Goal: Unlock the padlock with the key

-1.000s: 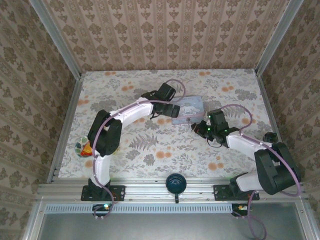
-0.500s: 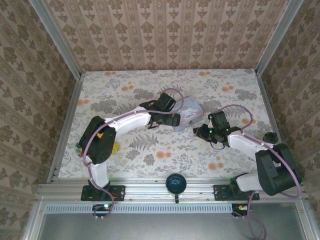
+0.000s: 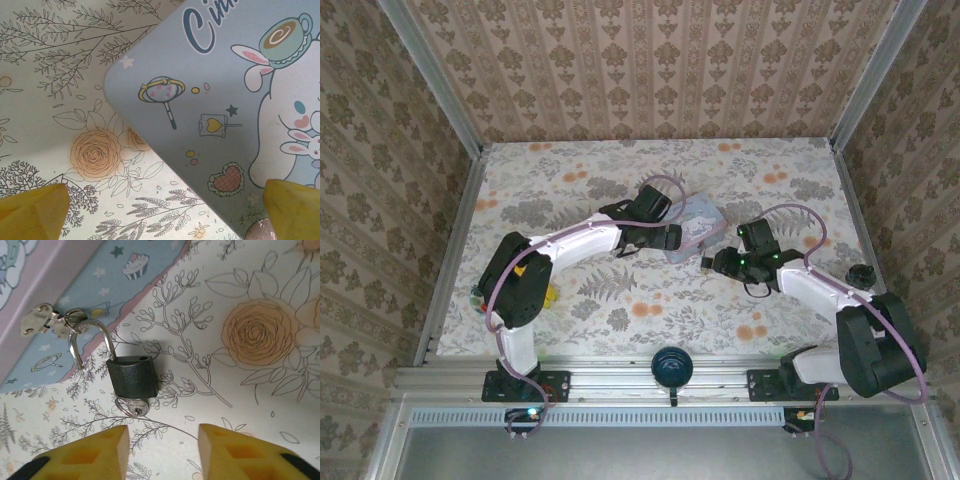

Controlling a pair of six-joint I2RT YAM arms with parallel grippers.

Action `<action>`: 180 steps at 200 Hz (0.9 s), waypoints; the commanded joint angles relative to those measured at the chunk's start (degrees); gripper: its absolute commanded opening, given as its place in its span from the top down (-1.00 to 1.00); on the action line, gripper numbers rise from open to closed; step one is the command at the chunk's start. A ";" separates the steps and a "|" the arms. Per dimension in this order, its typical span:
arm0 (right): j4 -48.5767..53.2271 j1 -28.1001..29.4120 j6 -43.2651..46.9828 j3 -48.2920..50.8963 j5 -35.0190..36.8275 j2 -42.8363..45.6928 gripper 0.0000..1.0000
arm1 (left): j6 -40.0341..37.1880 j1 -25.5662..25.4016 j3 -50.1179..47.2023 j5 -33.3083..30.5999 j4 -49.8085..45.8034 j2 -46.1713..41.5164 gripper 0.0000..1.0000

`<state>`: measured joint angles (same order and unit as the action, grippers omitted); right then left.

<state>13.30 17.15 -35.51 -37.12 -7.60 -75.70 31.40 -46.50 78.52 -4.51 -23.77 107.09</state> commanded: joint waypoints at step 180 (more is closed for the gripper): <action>8.38 12.30 1.01 -17.11 20.95 -24.78 -0.06 | 1.81 2.99 2.79 -1.29 -0.62 2.51 -1.00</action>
<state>19.59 29.32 -34.63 -53.54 10.48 -98.26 32.05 -44.05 82.06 -5.48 -23.94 109.08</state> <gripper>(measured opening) 0.540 0.999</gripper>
